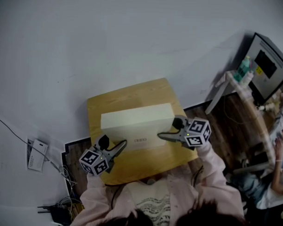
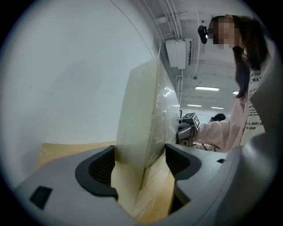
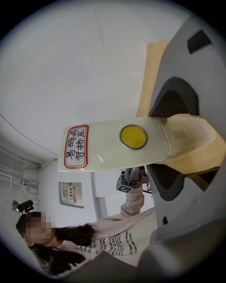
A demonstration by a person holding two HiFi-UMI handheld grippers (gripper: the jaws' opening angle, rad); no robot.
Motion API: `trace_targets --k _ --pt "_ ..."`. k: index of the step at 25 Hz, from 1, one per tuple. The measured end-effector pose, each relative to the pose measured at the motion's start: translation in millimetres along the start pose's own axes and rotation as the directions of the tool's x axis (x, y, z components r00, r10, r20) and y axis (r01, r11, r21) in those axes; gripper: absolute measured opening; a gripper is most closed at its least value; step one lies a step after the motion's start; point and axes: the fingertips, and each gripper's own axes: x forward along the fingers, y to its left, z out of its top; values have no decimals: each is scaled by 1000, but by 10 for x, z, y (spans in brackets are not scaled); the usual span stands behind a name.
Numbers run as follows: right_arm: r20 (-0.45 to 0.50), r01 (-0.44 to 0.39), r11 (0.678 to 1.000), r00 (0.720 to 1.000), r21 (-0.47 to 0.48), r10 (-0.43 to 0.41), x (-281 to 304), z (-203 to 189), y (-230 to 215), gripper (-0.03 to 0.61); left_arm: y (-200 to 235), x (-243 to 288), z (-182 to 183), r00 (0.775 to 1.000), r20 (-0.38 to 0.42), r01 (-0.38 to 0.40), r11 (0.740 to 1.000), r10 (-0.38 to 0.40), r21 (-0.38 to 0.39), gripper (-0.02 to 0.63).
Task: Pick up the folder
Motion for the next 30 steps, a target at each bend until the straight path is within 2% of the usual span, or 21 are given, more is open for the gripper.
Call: trace_targets --k 7,13,21,30 --pt "21 13 999 1000 -31 -13 -30 52 5 331 -22 0 17 1000 -17 -4 1000 4 9 370" --pt "44 14 1000 999 -17 -13 -100 168 37 331 -71 -18 170 1000 17 -20 1000 19 16 370" --pt "99 19 998 995 -54 -14 -236 381 109 333 -214 -82 391 998 56 -43 999 41 33 370" --pt "143 12 999 990 -52 -4 -404 606 157 333 -357 -115 636 993 95 -75 996 71 42 370"
